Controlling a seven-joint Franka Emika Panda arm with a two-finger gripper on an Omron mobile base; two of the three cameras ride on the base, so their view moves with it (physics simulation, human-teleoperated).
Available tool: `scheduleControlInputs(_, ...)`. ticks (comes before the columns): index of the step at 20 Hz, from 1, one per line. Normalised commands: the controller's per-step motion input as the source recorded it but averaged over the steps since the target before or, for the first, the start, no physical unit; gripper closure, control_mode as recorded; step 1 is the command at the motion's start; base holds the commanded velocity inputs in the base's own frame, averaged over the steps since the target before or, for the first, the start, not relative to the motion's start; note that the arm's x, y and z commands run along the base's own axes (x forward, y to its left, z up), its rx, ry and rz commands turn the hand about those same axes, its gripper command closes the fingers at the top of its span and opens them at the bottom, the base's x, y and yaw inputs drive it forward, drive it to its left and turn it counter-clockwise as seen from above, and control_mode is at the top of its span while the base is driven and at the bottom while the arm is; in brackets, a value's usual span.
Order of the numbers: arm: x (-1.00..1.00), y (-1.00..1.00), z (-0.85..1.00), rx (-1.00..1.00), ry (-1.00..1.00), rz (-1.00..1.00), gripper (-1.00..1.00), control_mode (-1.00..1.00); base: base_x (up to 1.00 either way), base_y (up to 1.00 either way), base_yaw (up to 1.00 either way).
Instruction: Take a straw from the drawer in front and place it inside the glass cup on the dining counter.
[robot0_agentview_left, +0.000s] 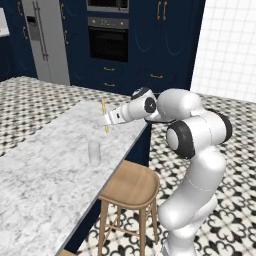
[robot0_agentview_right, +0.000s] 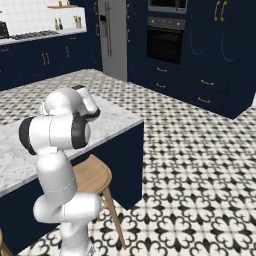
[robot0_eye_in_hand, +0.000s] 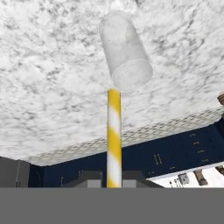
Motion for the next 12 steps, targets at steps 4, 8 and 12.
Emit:
scheduleControlInputs(4,0.0,0.0,-0.43,0.0,0.0,0.0,1.0,-1.0,0.0,0.0,0.0)
scheduleControlInputs(8,0.0,0.03,-0.18,0.0,0.0,0.0,1.0,-1.0,0.0,0.0,0.0)
scheduleControlInputs(12,0.0,0.21,-0.3,0.0,0.0,0.0,1.0,-1.0,0.0,0.0,0.0)
